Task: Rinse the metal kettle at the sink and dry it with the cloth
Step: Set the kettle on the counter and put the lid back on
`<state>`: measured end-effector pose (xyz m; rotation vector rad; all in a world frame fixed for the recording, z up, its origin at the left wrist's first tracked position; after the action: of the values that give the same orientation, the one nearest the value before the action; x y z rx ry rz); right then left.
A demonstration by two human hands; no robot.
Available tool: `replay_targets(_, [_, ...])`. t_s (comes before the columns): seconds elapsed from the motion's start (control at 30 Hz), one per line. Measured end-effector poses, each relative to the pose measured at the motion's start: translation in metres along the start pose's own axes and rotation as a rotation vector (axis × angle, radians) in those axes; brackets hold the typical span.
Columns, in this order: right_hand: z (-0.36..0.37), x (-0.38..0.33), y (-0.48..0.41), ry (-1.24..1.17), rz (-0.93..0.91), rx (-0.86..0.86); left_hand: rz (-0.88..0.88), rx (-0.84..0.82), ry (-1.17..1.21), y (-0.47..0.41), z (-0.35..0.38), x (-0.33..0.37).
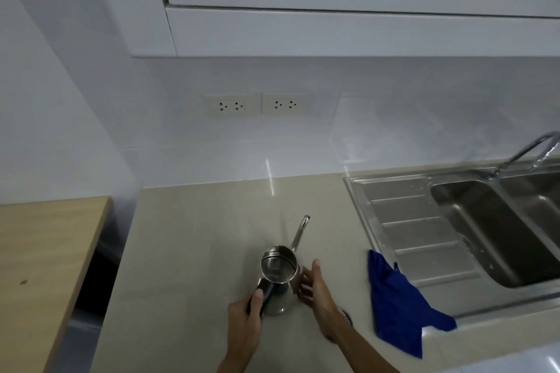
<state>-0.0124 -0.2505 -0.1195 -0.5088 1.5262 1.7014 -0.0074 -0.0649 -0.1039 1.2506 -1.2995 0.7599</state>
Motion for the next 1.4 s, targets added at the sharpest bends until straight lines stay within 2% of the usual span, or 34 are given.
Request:
replay_targets(0.23, [-0.061,-0.014,0.047,0.505,-0.252,0.182,-0.007,-0.105,0.055,0.005,-0.007,0.016])
replay_targets(0.3, [-0.078,-0.005,0.06,0.615,-0.234,0.206,-0.023,-0.13,0.064,0.006,-0.008,0.018])
replay_targets(0.53, [-0.101,0.047,0.078,0.946,-0.082,0.127,-0.046,-0.172,0.085,0.005,-0.01,0.016])
replay_targets(0.77, [-0.093,0.071,0.065,0.953,-0.124,0.288,-0.066,-0.119,0.036,0.011,-0.012,0.012])
replay_targets(0.97, [-0.089,0.066,0.065,0.91,-0.216,0.317,-0.081,-0.046,0.001,0.019,-0.012,0.018])
replay_targets(1.1, [-0.083,0.026,0.078,0.819,-0.411,0.34,-0.059,0.005,-0.048,0.021,-0.015,0.019])
replay_targets(1.2, [-0.07,-0.024,0.087,0.847,-0.56,0.326,-0.025,0.033,-0.068,0.024,-0.011,0.026])
replay_targets(1.4, [-0.021,-0.105,0.091,0.938,-0.762,0.147,-0.02,-0.014,-0.139,0.02,-0.007,0.023])
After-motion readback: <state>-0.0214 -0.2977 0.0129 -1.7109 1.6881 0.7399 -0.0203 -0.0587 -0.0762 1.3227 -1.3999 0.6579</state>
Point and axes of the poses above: each hand's wrist, its own y-axis away from the middle knuckle, its own z-axis out of the palm, x = y × z, the point moved 2 cm from there along -y, towards the middle knuckle, and after that the axes turned 14 degrees about -x, right-handed, at the moved point
